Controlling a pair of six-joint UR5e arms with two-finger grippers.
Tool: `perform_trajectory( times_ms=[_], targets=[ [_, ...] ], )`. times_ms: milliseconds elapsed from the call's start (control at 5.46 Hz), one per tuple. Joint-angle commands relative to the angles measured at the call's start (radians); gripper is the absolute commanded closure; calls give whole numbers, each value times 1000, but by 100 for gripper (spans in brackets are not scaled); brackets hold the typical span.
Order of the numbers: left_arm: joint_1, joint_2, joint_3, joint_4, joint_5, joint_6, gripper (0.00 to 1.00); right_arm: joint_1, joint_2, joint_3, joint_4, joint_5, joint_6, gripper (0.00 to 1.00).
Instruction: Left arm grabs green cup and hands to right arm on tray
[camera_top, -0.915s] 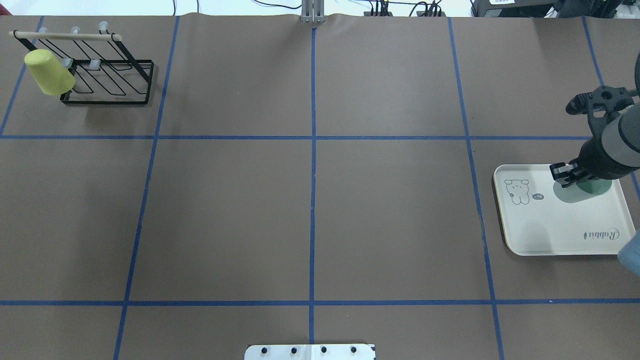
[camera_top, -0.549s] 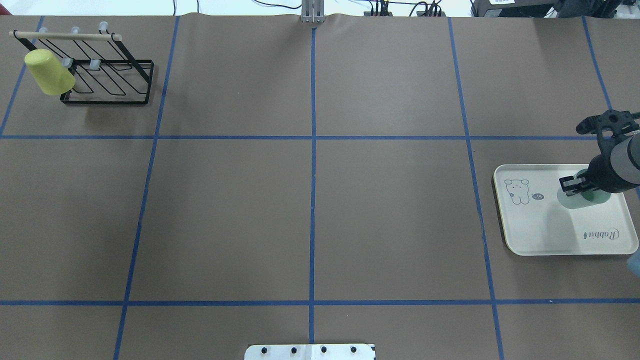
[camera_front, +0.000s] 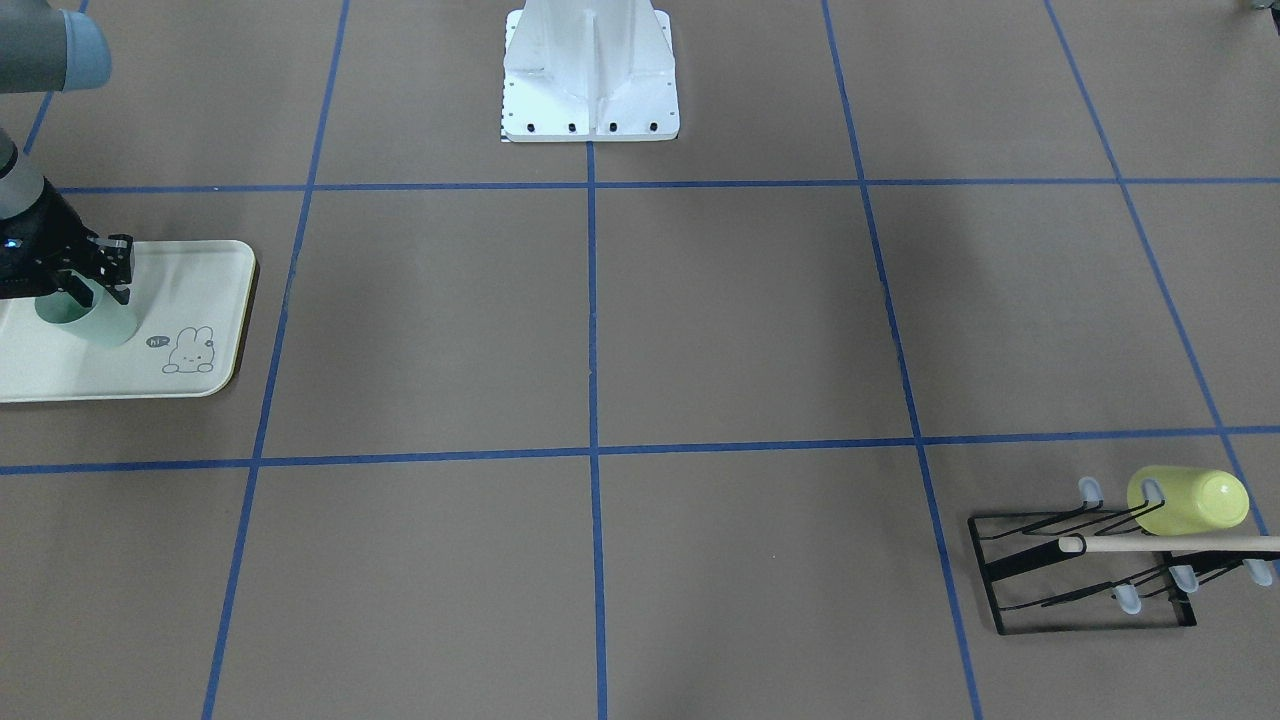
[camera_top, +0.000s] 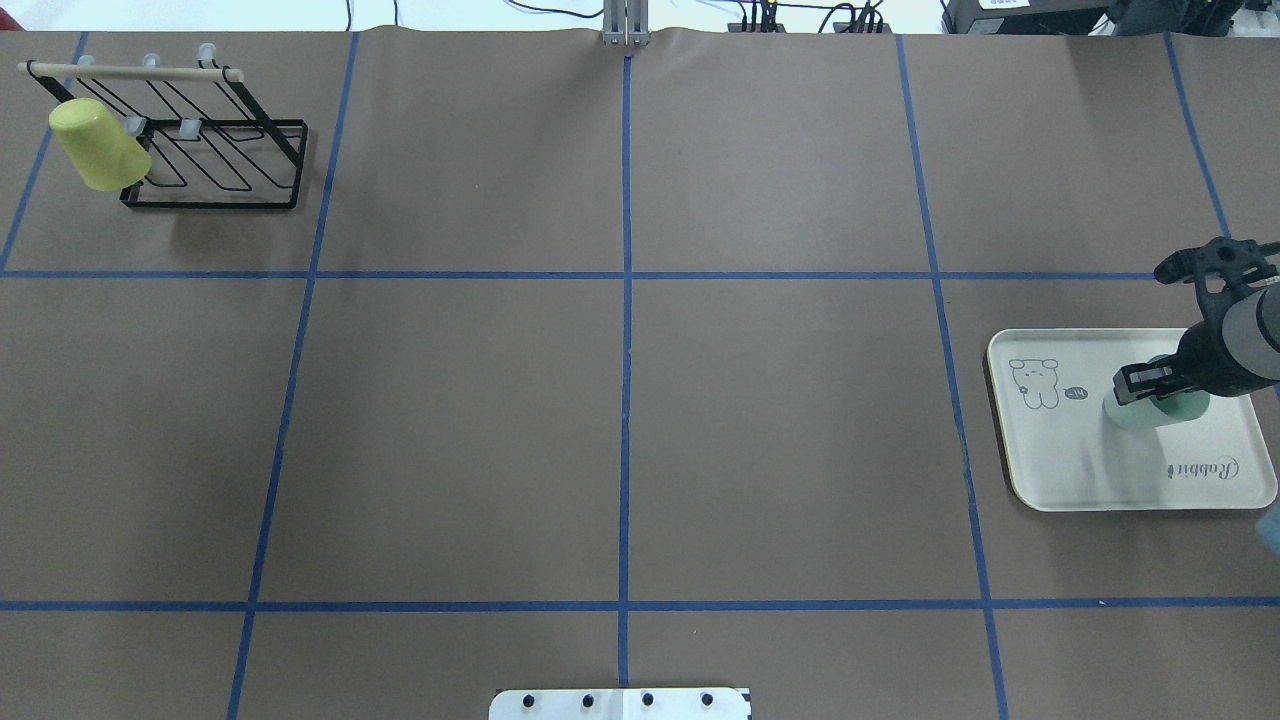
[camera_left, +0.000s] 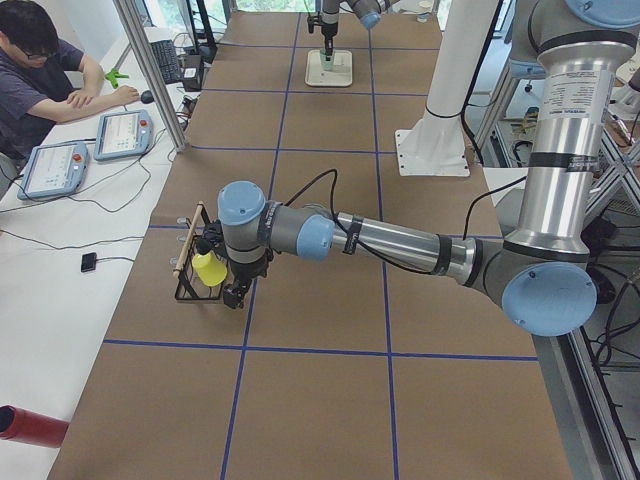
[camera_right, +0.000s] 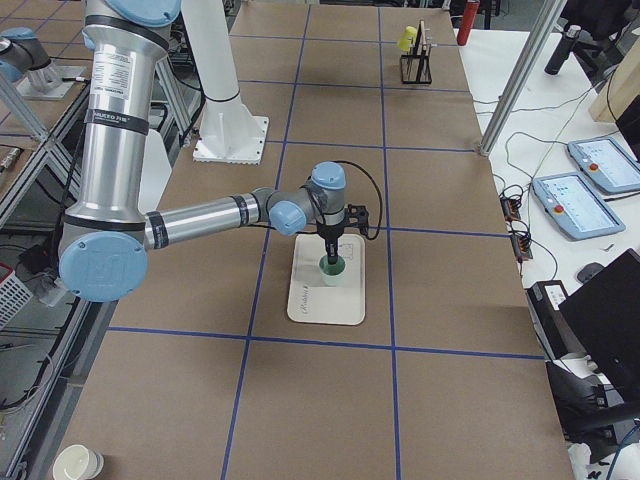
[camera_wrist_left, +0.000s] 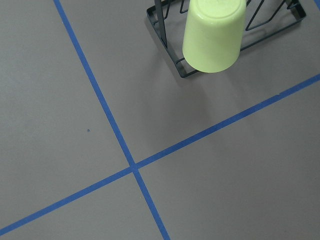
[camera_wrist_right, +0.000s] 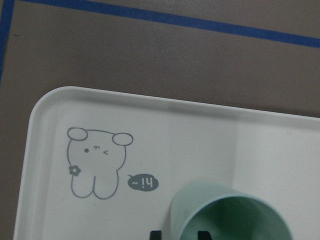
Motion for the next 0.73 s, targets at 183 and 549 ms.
perform_trajectory(
  times_ms=[183, 549],
  targets=[
    [-1, 38, -12, -18, 0, -5, 0, 140, 37, 104, -204, 93, -119, 0],
    [-49, 108, 8, -21, 5, -2, 0, 325, 113, 80, -428, 155, -465, 0]
  ],
)
